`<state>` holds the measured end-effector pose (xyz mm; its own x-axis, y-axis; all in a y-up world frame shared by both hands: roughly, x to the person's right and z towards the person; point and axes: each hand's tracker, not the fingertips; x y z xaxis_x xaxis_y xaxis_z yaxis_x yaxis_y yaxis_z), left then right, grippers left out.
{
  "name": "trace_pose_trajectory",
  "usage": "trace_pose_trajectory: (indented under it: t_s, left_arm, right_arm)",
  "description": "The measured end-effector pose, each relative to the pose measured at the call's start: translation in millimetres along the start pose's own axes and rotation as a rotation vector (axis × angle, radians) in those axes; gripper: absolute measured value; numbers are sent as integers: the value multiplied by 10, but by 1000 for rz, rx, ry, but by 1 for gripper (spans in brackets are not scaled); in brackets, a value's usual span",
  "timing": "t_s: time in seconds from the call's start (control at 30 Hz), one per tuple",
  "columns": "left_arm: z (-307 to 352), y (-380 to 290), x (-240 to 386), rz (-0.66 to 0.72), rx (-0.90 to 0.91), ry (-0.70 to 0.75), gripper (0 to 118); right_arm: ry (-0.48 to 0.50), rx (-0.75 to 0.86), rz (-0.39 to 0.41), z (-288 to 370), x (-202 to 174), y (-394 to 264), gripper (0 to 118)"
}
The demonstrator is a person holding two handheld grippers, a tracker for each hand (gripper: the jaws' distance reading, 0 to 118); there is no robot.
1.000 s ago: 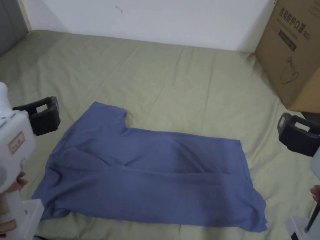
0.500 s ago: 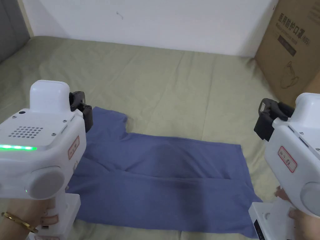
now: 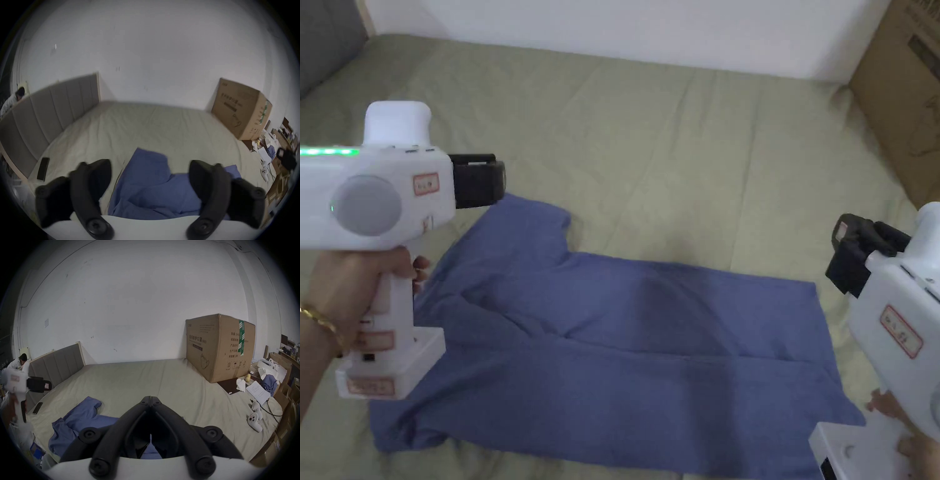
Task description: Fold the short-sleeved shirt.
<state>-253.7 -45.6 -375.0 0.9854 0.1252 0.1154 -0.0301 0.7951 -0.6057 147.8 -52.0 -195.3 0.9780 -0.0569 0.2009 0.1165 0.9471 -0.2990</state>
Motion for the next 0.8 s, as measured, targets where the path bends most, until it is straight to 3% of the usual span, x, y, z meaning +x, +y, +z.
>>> trace_pose_trajectory:
  t_s: [0.23, 0.47, 0.63, 0.7, 0.8]
  left_arm:
    - [-1214, 192, -317, 46, -283, 107, 101]
    - [-2112, -193, -417, -37, -536, 206, 101]
    - [-2295, -400, -405, -63, -520, 254, 98]
    - [-2333, -440, -405, -59, -525, 238, 85]
    - [-2286, -468, -384, -16, -503, 172, 46]
  right_arm:
    - [-28, -95, -37, -454, 85, -138, 0]
    - [-78, -159, -21, -743, 141, -292, 0]
    - [-91, -208, -17, -821, 199, -401, 0]
    - [-101, -228, -1, -835, 227, -442, 0]
    - [-111, -248, -1, -837, 270, -473, 0]
